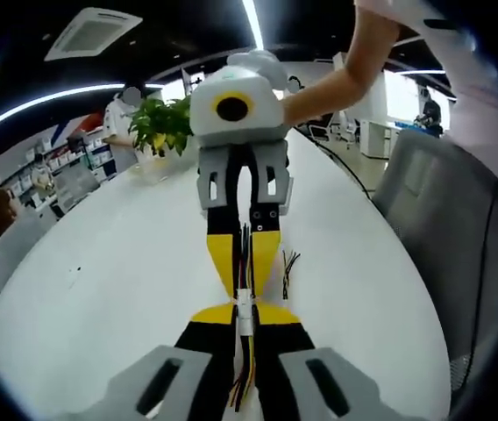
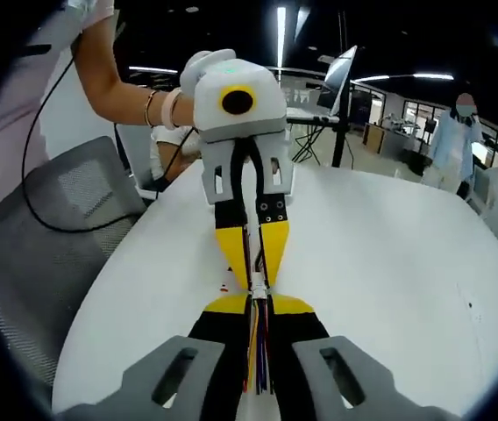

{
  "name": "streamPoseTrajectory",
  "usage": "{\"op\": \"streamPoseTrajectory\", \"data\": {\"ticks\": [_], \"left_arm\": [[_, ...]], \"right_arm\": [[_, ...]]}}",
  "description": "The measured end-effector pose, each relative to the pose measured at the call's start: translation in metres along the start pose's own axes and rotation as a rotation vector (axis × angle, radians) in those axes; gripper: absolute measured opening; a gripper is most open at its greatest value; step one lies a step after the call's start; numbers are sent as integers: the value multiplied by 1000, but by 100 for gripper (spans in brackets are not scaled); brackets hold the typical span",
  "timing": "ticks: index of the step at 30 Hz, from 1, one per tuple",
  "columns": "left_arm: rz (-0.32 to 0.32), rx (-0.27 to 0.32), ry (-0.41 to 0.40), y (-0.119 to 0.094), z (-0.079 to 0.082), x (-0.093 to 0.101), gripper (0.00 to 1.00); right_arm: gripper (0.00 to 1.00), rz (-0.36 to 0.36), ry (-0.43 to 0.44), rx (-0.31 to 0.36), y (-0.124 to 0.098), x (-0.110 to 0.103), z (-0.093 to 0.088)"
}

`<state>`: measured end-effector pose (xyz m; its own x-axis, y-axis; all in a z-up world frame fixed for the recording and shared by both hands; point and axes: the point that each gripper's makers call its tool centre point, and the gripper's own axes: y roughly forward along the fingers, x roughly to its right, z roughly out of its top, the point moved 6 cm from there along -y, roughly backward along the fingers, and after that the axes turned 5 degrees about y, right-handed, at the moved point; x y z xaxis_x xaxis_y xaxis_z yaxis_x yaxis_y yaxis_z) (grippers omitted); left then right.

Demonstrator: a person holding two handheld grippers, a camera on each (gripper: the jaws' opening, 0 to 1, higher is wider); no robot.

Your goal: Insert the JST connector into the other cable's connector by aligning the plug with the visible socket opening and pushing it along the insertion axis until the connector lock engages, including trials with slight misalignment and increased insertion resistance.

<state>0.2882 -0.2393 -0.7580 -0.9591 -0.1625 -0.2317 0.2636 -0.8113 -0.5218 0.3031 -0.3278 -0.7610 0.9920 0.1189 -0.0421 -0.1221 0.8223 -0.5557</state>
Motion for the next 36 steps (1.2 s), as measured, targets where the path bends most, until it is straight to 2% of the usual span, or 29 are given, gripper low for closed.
{"op": "streamPoseTrajectory", "data": {"ticks": [9, 22, 36], "left_arm": [[-9, -20, 8, 4, -4, 0, 0], [-16, -52, 4, 11, -18, -3, 0], [-25, -65, -17, 21, -32, -1, 0]], "right_arm": [[3, 4, 9, -2, 6, 2, -5], [3, -10, 30, 26, 17, 8, -19], [4, -18, 49, 26, 27, 10, -34]]}}
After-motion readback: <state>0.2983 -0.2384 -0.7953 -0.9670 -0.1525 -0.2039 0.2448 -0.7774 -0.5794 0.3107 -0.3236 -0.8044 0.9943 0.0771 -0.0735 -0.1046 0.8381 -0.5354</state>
